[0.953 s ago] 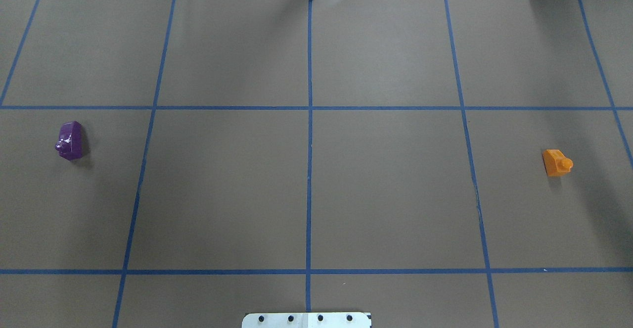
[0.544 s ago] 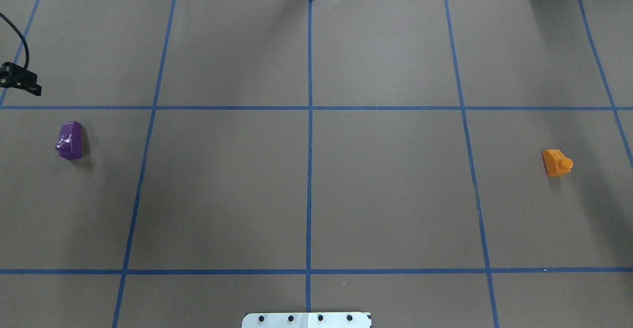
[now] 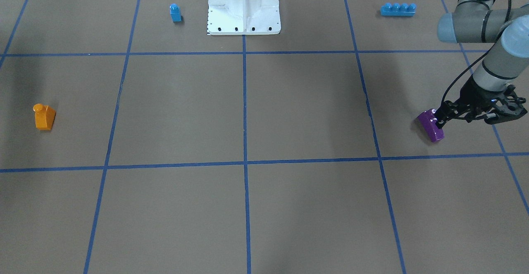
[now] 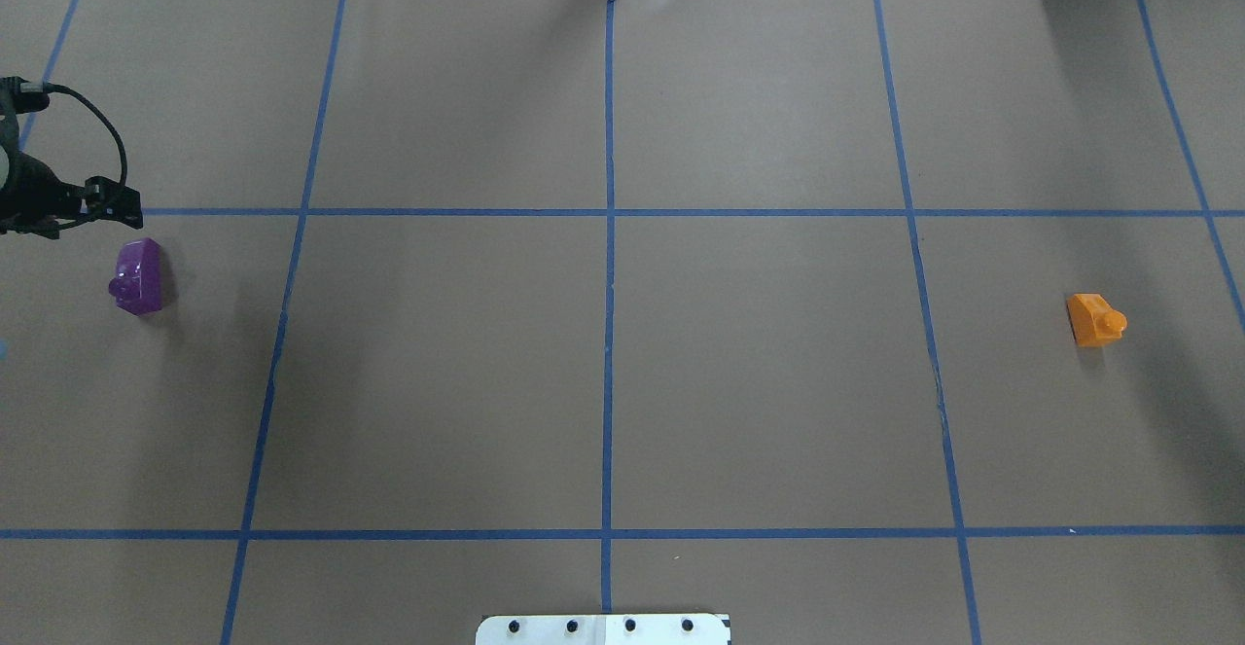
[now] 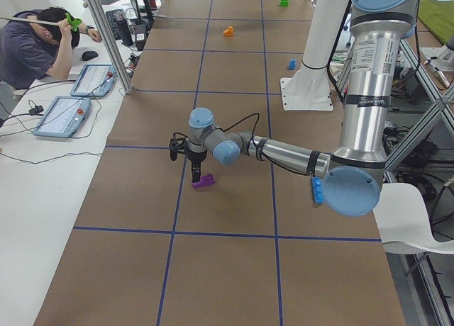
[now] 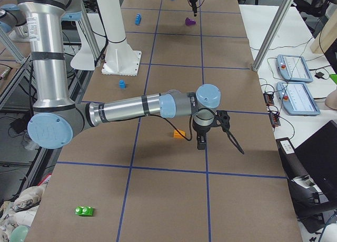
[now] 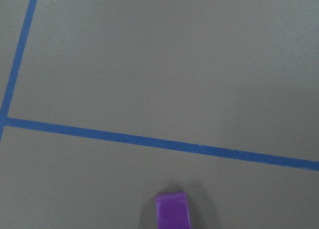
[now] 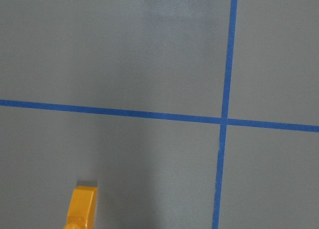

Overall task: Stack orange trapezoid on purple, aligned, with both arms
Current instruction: 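Lower the left gripper onto the purple trapezoid block and close it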

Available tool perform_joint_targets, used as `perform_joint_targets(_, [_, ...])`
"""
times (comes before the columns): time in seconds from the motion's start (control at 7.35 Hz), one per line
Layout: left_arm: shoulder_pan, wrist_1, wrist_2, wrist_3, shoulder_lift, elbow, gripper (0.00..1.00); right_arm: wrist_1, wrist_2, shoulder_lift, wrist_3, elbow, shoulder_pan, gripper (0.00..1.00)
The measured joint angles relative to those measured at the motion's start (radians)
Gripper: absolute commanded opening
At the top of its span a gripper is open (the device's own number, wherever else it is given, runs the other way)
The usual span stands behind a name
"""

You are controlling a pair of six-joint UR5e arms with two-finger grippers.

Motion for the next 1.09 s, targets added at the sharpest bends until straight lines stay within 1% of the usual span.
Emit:
perform_joint_targets(0.41, [0.041,-0.021,0.02,-0.03,-0.009,0.052,1.0,0.0,0.0,0.001,0.0,0.002,-0.001,1.0])
perform_joint_targets(1.09, [0.075,-0.028,0.02,-0.035,-0.008,0.074,1.0,0.0,0.0,0.001,0.0,0.002,-0.001,1.0])
